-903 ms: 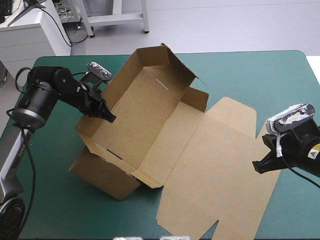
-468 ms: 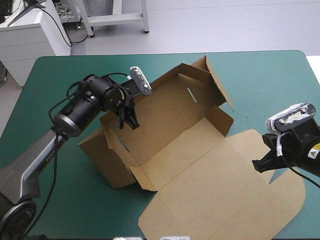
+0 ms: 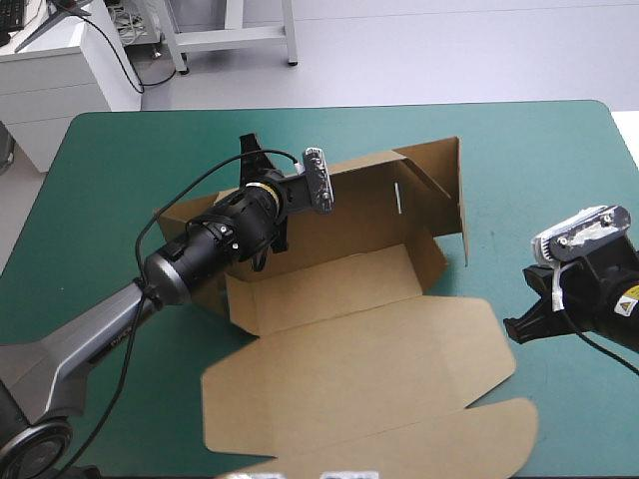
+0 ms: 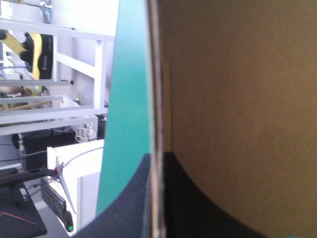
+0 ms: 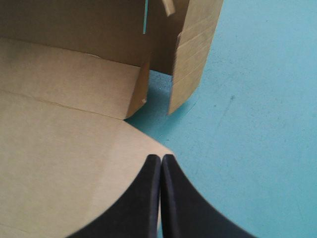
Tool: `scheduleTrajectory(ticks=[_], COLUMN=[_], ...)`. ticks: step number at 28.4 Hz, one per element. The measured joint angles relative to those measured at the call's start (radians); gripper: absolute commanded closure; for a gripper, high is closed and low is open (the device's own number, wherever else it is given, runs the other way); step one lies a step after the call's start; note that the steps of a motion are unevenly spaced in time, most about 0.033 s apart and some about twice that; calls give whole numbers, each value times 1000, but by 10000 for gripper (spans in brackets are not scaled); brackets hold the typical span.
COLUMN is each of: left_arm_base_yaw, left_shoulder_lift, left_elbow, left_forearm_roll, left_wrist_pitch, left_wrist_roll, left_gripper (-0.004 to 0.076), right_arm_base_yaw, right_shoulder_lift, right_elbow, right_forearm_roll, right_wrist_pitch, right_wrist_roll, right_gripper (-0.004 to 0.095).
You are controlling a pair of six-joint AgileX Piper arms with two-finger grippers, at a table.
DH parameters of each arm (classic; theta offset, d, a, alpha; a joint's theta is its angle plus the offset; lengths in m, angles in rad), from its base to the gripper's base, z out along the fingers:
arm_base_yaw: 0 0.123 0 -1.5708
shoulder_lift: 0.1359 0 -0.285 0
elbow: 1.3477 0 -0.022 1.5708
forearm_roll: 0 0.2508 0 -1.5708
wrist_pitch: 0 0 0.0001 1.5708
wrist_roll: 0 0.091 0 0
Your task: Fold the box
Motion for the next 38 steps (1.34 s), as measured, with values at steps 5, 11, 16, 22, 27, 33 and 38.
scheduleTrajectory(ticks=[5, 11, 16, 22, 27, 33, 38], left_arm_base_yaw=[0, 0, 0, -3, -3, -3, -3], left_shoulder_lift=[-34, -45, -66, -81, -96, -107, -110], left_elbow=[1, 4, 59, 202, 290, 364, 381], left_forearm_roll=[12, -38, -42, 60, 207, 388, 427], left_wrist_pitch=[-37, -78, -125, -243, -333, -376, -380], left_wrist_roll=[33, 73, 82, -15, -159, -345, -455], left_gripper=[730, 730, 730, 730, 730, 730, 730], right_arm_base_yaw=[0, 0, 0, 0, 0, 0, 0], right_shoulder_lift=[0, 0, 0, 0, 0, 0, 43], right_elbow=[0, 0, 0, 0, -7, -66, -163], right_forearm_roll=[0, 0, 3, 4, 4, 3, 0], right_wrist_pitch=[-10, -16, -18, -18, -26, -26, -75], right_wrist_roll=[18, 41, 50, 53, 41, 37, 77], right_gripper=[927, 927, 927, 923, 918, 743, 192])
